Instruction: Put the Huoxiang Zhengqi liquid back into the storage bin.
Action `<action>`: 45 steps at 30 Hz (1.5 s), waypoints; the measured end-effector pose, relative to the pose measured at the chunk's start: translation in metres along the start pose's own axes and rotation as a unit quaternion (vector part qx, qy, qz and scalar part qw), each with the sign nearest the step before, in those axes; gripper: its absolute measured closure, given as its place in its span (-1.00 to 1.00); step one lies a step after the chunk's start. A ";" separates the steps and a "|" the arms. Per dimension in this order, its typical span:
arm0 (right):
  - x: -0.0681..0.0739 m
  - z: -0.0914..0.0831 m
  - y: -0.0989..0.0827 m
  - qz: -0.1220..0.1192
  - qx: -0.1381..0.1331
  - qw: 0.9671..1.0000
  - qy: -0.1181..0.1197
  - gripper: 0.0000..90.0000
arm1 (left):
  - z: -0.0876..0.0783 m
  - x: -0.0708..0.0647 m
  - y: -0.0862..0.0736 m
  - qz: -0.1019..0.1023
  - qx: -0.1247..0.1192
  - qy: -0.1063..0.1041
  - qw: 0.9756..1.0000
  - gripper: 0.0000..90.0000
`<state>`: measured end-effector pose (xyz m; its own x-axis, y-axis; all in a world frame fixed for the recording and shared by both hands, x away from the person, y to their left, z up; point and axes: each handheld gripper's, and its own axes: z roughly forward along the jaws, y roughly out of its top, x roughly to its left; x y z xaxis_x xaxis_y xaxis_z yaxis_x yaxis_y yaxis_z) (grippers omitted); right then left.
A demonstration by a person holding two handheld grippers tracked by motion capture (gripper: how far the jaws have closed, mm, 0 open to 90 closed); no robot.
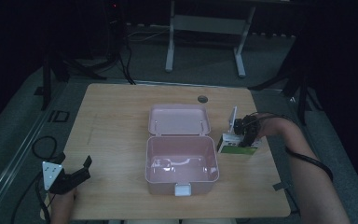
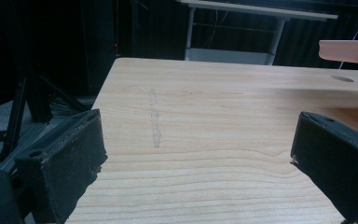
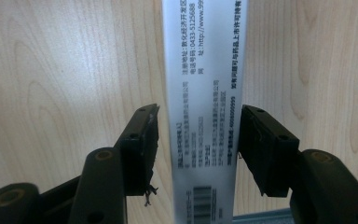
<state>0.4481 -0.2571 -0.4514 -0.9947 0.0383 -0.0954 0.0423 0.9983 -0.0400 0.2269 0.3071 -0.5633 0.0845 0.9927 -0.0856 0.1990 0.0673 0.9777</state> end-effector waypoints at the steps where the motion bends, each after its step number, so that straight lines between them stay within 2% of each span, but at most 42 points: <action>1: 0.000 0.001 0.000 0.000 0.001 1.000 0.001 0.08 | 0.000 0.000 0.000 0.000 0.000 0.000 1.000 -0.94; 5: 0.000 0.007 0.001 -0.002 0.005 1.000 0.004 0.13 | 0.000 0.000 0.000 -0.001 0.001 0.000 1.000 -0.94; 7: 0.001 0.012 0.002 -0.005 0.018 1.000 0.004 0.20 | 0.000 0.000 0.000 -0.001 0.000 0.001 1.000 -0.94; 11: 0.000 0.015 0.003 -0.004 0.021 1.000 0.009 0.31 | 0.000 0.000 0.000 -0.001 0.001 0.001 1.000 -0.94; 17: 0.001 0.015 0.004 -0.009 0.027 0.999 0.021 0.38 | 0.000 0.000 0.000 -0.002 0.000 0.001 1.000 -0.93; 19: 0.003 0.013 0.004 -0.012 0.031 0.999 0.037 0.38 | 0.000 0.000 0.000 -0.002 0.000 0.001 1.000 -0.93; 20: 0.003 0.013 0.004 -0.012 0.031 0.999 0.037 0.38 | 0.000 0.000 0.000 -0.002 0.000 0.001 1.000 -0.93; 23: 0.006 0.007 0.003 -0.008 0.019 0.999 0.040 0.38 | 0.000 0.000 0.000 -0.001 0.000 0.001 1.000 -0.94; 26: 0.013 0.002 0.001 -0.007 0.013 0.999 0.045 0.38 | 0.000 0.000 0.000 -0.002 0.000 0.001 1.000 -0.94; 30: 0.024 0.002 0.000 -0.015 0.028 0.998 0.048 0.38 | 0.000 0.000 0.000 -0.002 0.000 0.001 1.000 -0.93; 36: 0.034 0.001 -0.003 -0.004 0.025 0.998 0.064 0.38 | 0.000 0.000 0.000 -0.001 0.001 0.002 1.000 -0.93; 45: 0.048 -0.009 -0.005 -0.003 0.027 0.998 0.064 0.39 | 0.000 0.000 0.000 0.000 0.003 0.003 1.000 -0.93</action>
<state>0.3992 -0.2601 -0.4468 -0.9986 0.0411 0.0330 0.0379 0.9949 -0.0938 0.2274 0.3068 -0.5631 0.0777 0.9934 -0.0848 0.2040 0.0674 0.9766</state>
